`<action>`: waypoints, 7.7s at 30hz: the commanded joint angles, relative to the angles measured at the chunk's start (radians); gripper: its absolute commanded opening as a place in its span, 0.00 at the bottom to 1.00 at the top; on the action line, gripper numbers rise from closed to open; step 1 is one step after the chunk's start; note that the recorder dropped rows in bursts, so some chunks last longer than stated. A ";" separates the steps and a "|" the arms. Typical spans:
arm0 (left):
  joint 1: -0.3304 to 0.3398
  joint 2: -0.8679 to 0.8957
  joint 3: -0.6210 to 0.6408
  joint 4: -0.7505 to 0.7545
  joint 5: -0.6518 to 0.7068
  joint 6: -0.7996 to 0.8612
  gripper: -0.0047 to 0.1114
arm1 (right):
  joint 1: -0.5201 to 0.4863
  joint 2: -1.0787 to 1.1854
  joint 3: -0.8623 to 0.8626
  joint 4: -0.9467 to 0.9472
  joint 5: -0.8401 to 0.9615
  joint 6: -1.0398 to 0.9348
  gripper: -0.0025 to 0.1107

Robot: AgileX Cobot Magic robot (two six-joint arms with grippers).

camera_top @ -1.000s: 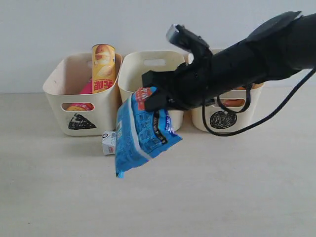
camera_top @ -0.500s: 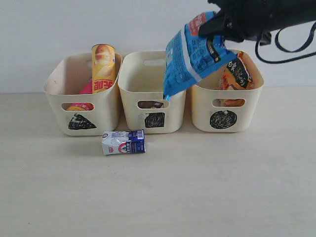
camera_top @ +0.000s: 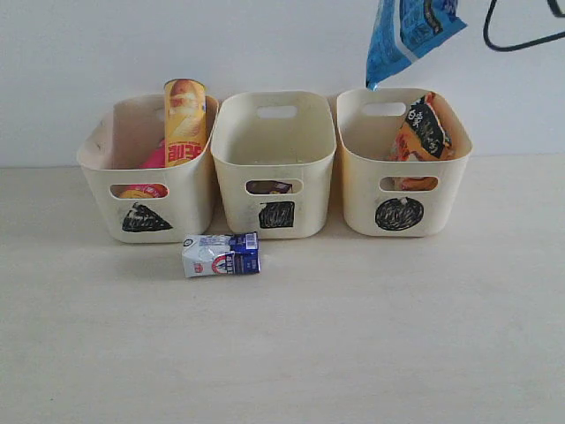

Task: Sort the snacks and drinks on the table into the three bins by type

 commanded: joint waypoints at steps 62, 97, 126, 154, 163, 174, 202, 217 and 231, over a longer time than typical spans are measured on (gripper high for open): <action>0.001 -0.004 0.004 -0.193 0.095 -0.369 0.08 | 0.093 -0.297 0.422 -0.115 0.352 0.126 0.45; 0.001 -0.004 0.004 -0.191 0.003 -0.366 0.08 | 0.596 0.448 -0.127 -0.768 0.172 0.117 0.72; 0.001 -0.004 0.004 -0.191 0.001 -0.366 0.08 | 0.596 0.591 -0.150 -0.816 0.081 -0.136 0.36; 0.001 -0.004 0.004 -0.191 0.001 -0.366 0.08 | 0.588 0.161 -0.150 -0.695 0.492 0.048 0.02; 0.001 -0.004 0.004 -0.191 0.001 -0.366 0.08 | 0.491 0.116 -0.150 -0.725 0.305 0.256 0.02; 0.001 -0.004 0.004 -0.191 0.001 -0.366 0.08 | 0.390 0.189 -0.150 -0.723 -0.091 0.347 0.02; 0.001 -0.004 0.004 -0.191 0.001 -0.366 0.08 | 0.373 0.272 -0.150 -0.710 -0.208 0.388 0.69; 0.001 -0.004 0.004 -0.191 0.001 -0.366 0.08 | 0.305 0.175 -0.091 -0.719 0.263 0.504 0.03; 0.001 -0.004 0.004 -0.191 0.001 -0.366 0.08 | 0.048 -0.083 0.351 -0.719 0.036 0.572 0.03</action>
